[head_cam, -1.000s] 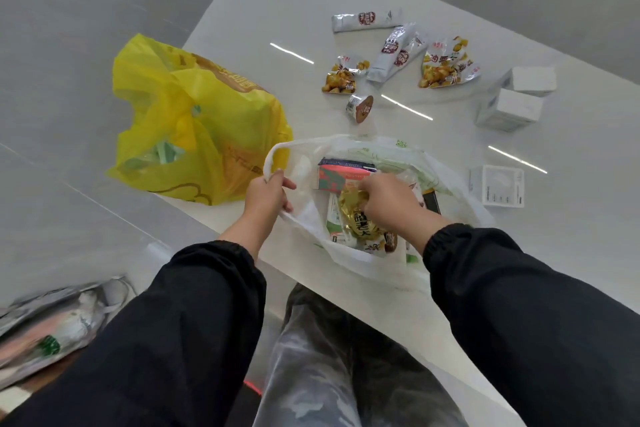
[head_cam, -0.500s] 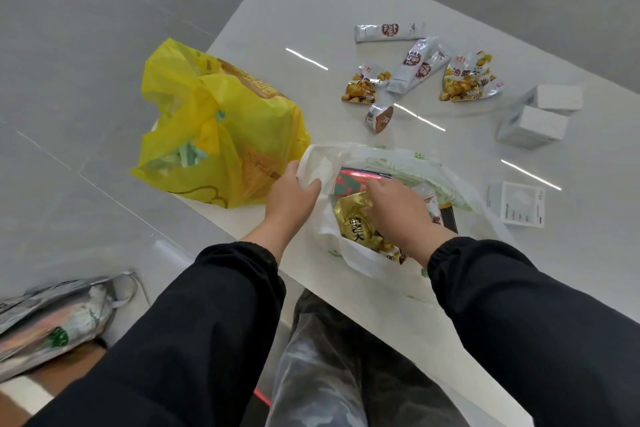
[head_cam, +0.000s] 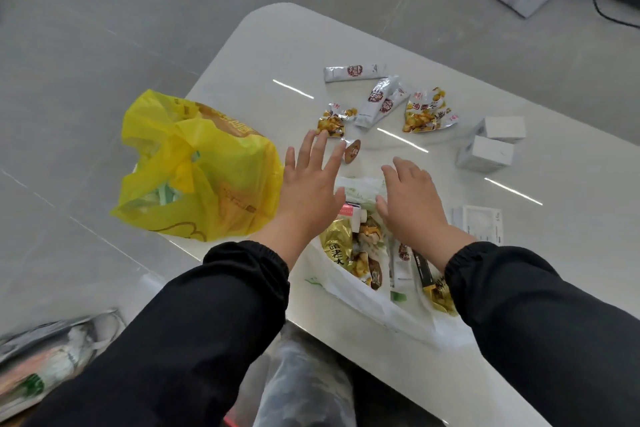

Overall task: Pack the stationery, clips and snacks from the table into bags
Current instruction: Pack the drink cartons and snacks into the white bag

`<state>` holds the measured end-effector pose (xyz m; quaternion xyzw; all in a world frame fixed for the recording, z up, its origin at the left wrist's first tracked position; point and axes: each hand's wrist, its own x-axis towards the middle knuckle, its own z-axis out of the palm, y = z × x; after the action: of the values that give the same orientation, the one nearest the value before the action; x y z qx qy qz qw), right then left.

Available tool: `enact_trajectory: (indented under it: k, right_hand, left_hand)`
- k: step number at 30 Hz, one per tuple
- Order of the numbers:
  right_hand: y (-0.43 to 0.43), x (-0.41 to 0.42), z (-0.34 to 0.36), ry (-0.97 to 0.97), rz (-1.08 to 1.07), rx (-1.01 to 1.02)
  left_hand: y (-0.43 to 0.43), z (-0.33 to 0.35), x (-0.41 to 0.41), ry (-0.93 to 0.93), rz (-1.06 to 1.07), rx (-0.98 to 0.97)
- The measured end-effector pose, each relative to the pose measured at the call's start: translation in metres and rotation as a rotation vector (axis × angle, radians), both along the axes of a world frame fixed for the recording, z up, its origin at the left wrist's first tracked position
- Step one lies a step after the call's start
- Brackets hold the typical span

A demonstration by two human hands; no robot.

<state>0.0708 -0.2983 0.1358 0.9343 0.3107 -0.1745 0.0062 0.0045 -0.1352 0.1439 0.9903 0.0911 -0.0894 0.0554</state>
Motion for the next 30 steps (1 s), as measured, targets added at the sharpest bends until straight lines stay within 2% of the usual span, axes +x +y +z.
enact_trajectory:
  k: [8,13,22,24,26,30]
  right_hand:
    - [0.021,0.034,-0.009,0.039,-0.122,-0.028]
    - [0.041,0.06,-0.028,0.096,-0.139,-0.053]
    - [0.063,0.128,-0.069,0.149,-0.257,-0.03]
    - [0.07,0.141,-0.08,0.2,-0.353,0.051]
    - [0.081,0.155,-0.089,0.284,-0.555,0.192]
    - [0.101,0.185,-0.105,0.435,-1.009,0.417]
  left_hand:
    - [0.008,-0.016,0.048,0.16,-0.009,-0.014]
    - [0.031,-0.039,0.079,0.218,0.004,-0.097]
    - [0.079,-0.1,0.154,0.234,0.34,-0.461]
    - [0.086,-0.111,0.17,0.246,0.46,-0.538]
    - [0.089,-0.119,0.185,0.228,0.515,-0.57]
    - [0.094,-0.134,0.212,0.119,0.412,-0.5]
